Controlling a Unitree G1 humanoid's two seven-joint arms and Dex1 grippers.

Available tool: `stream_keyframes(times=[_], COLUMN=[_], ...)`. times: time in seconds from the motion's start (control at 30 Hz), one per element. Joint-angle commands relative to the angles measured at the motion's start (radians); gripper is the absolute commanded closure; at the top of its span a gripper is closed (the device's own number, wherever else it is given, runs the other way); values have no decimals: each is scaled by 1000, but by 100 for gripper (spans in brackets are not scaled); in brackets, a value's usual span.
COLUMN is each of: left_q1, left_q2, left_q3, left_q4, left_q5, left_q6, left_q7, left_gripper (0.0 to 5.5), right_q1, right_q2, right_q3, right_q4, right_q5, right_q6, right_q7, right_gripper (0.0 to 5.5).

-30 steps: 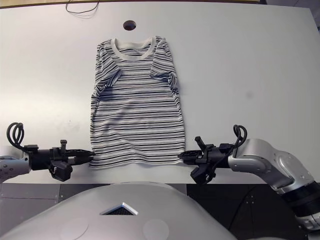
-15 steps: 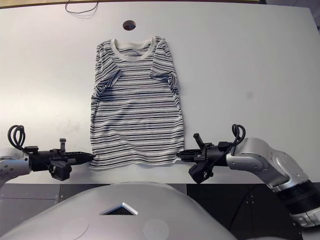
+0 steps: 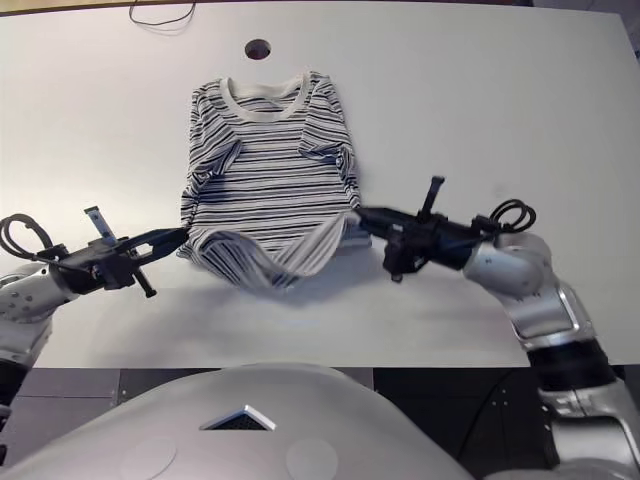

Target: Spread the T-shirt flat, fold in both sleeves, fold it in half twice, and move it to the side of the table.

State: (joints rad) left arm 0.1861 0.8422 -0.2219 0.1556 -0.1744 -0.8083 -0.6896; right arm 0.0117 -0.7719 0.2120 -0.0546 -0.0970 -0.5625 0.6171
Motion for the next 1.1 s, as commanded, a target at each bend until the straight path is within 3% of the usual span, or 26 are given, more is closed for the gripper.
stream_keyframes(times=[0.03,0.2,0.4,0.77,0.9,1.1], left_q1=[-122,-346,-597,-794,-804,-847], left_q2=[-97,-215,-316,-386,-418,-458], left_q3=[26,65,97,55,75,157], left_q4=[127,366,648,999,1050,1096], left_q5=[91,174,228,392,377,308], left_q6=[20,50,91,152,162,221], left_q7=[48,145,242,395,391,394], left_gripper=[538,538,538,538,480,379], right_q1=[-160,-394,-578,-780,-834,-895], right_q2=[142,290,350,446,483,513], right_q3=[3,8,40,95,109,126], right_q4=[179,474,806,1153,1234,1328], right_q5=[-86,-209,-328,-403,-413,-427], right_q6=[17,31,6,10,35,112], right_q7=[-116,-306,-480,-639,-671,-695], right_gripper=[539,539,539,539,540,425])
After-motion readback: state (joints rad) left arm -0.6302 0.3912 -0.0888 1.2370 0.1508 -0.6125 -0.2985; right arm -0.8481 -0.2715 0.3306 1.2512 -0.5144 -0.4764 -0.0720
